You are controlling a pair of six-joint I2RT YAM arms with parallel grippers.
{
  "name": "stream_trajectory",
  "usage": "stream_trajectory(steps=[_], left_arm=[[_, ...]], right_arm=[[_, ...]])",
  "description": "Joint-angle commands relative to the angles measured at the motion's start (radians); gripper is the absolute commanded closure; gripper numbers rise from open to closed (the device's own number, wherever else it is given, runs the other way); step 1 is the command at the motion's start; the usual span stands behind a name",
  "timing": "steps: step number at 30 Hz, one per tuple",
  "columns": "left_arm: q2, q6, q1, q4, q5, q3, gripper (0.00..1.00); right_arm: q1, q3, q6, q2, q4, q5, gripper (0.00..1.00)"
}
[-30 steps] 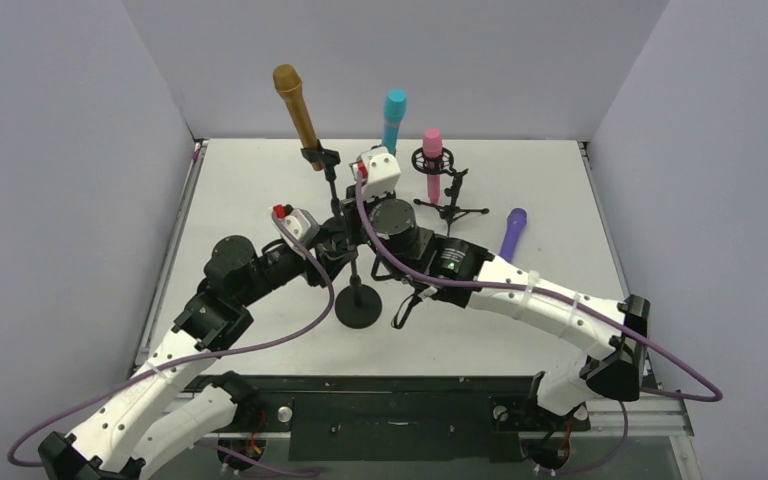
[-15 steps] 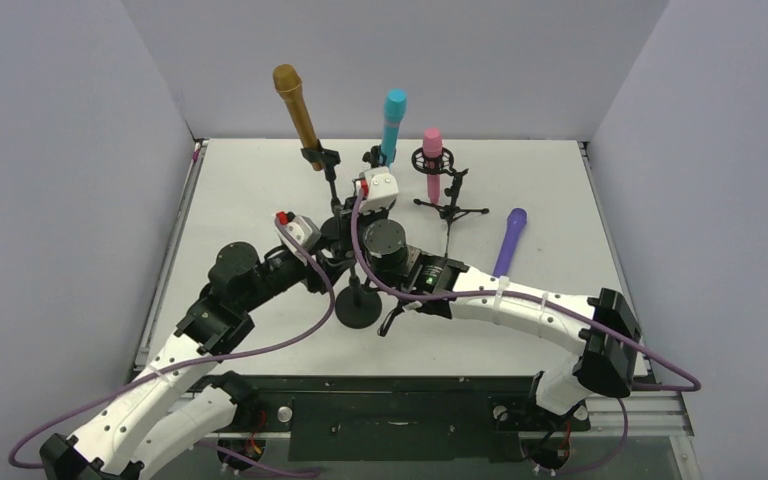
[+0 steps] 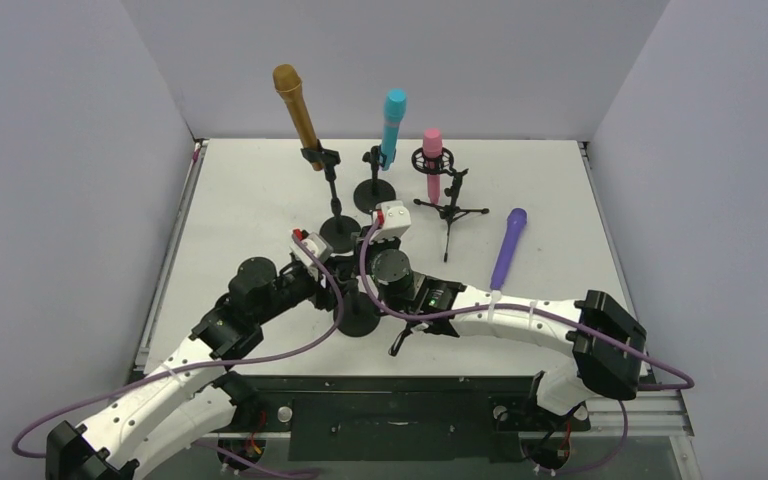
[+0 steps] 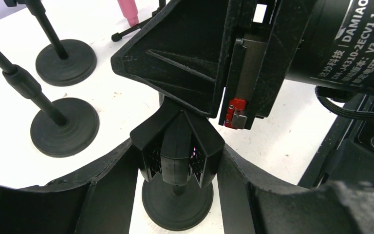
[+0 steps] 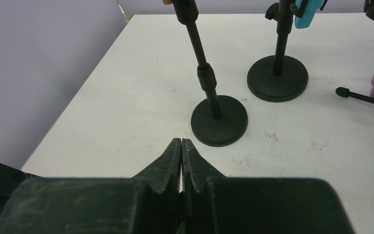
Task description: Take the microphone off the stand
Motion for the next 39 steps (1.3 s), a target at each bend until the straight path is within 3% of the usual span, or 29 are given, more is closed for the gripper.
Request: stream_trajectory(steps=[1,8,10,12,14,16,22,31,39], left_arm=[[-0.007,-0.097,-0.045,0.066,-0.043,-0.018,1.00],[-0.013,-0.101,-0.088,0.137,-0.107,-0.044,1.00],[0.004,-0.109,-0.102,0.195,-0.117,-0.047,1.00],[0.028,-0.110,-0.118,0.260,-0.124,-0.043,1.00],[0.058,-0.105,-0.146,0.325,-0.137,-0.035,1.00],[0.101,-0.096,-0.164,0.373,-0.136,-0.015,1.00],[0.302,-0.031,-0.237,0.446,-0.147,0.093,1.00],[0.561,0.010,-0.311,0.579,-0.161,0.279,1.00],[0.730,0.013,-0.338,0.617,-0.157,0.413,1.00]], right_arm=[[0.025,-0.057,0.051,0.047,-0.124,-0.029,1.00],[0.001,0.057,0.031,-0.001,-0.268,-0.060,1.00],[-0.016,0.169,0.028,-0.033,-0.374,-0.067,0.84],[-0.026,0.246,0.012,-0.072,-0.466,-0.039,0.45],[-0.038,0.304,-0.002,-0.120,-0.530,0.002,0.32],[-0.066,0.343,-0.002,-0.164,-0.597,0.033,0.26],[-0.217,0.312,0.039,-0.346,-0.705,0.074,0.19],[-0.540,0.182,0.070,-0.508,-0.790,-0.013,0.19],[-0.634,0.152,0.053,-0.534,-0.804,-0.075,0.18]])
